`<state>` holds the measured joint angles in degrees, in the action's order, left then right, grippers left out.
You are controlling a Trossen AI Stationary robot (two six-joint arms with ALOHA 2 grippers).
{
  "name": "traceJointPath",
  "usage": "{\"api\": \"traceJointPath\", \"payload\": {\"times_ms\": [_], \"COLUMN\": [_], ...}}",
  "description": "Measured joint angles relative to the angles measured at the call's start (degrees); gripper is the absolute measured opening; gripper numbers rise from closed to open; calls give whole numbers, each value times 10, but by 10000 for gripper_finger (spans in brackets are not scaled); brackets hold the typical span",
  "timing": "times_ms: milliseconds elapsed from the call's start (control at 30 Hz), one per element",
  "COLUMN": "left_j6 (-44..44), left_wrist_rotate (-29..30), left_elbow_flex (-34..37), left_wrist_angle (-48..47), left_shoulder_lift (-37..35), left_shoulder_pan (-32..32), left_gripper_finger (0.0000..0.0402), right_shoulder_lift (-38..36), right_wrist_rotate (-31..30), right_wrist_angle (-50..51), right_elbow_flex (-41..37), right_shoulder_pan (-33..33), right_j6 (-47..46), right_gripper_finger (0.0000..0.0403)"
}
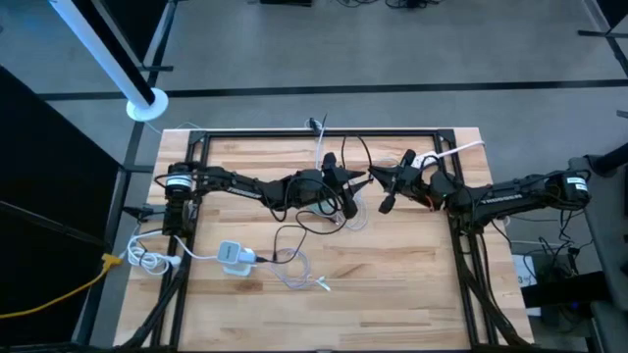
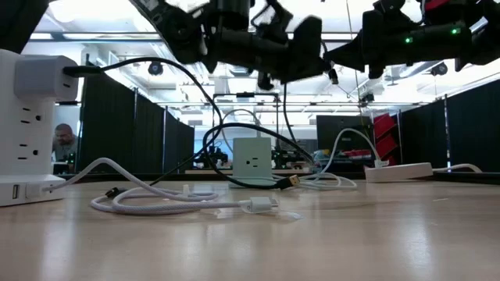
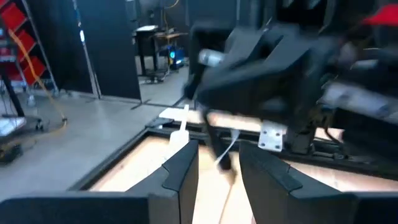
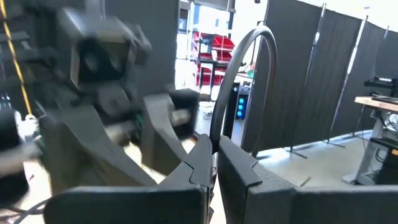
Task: Insert USB
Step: Insert the black charger cable into the top right white outlet
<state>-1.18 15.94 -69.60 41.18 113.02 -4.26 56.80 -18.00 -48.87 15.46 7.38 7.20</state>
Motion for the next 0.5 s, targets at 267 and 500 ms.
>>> {"api": "traceJointPath", "payload": {"times_ms": [267, 500], "left_j6": [-8, 3], "left_wrist_rotate": [46, 63], "left_elbow_flex": [-7, -6], "left_wrist_angle": [42, 41], "left_shoulder_lift": [48, 45], "left_shoulder_pan": [-6, -13], "left_gripper_finger": [105, 105], "right_shoulder_lift": [0, 0], "right_wrist_rotate": [-1, -3], "right_wrist_angle": [5, 5], "right_elbow_flex": [0, 0], "right_shoulder_pan": [-4, -19], "right_j6": [-11, -12], "right_gripper_finger": [1, 1]}}
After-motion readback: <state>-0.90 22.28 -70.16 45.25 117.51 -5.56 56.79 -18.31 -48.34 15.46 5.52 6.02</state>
